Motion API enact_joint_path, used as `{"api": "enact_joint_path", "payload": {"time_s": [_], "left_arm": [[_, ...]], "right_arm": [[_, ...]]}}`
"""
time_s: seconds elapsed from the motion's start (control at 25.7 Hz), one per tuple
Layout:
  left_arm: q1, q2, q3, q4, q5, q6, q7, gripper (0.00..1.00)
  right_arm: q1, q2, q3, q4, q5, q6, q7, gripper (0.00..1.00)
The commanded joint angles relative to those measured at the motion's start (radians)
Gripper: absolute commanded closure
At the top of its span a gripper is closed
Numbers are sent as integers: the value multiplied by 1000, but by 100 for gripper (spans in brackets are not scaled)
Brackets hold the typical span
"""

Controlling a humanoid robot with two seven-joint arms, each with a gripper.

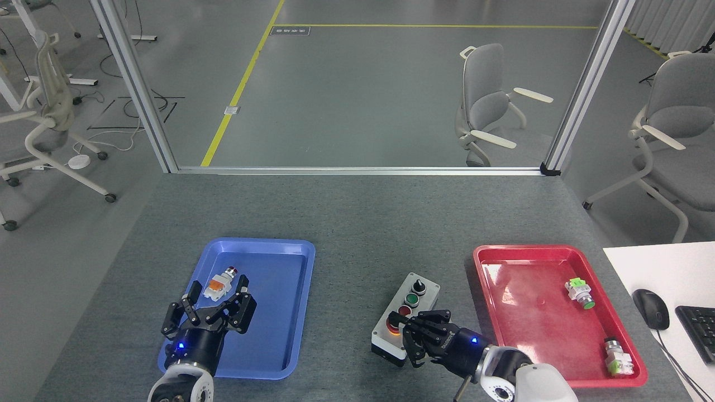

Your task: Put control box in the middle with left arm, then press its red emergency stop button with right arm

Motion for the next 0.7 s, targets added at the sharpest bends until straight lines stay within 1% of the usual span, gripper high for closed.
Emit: {"api": "enact_joint_path", "payload": {"time_s": [0.0,0.12,0.19,0.31,0.39,0.51,0.55,0.58,0.62,0.66], "left_arm": [[5,-13,4,11,-2,-10,3,1],[5,-13,4,14,-3,-12,6,1],[6,-13,4,14,-5,-18,6,1],[6,-10,4,14,-11,-18,4,1],[6,-1,3,14,-11,-18,0,1],[6,-1,1,14,-8,-16,0,1],[6,-1,3,14,-3,-15,0,1],[6,-1,3,14,6,-15,0,1],[6,-1,3,14,7,-15,0,1],[6,-3,3,15,9,-15,0,1]], "right_arm": [[7,9,7,6,7,-2,20,100],[9,10,9,26,10,-2,21,100],[9,10,7,27,24,-2,21,100],[12,10,7,29,28,-2,21,100],[19,10,3,29,27,-2,20,100],[16,15,-17,10,-1,-2,12,100],[15,21,-39,3,-21,-2,12,80],[13,29,-77,-10,-55,-2,10,44],[12,36,-119,-31,-90,-2,12,26],[10,40,-158,-60,-119,-2,20,24]]}}
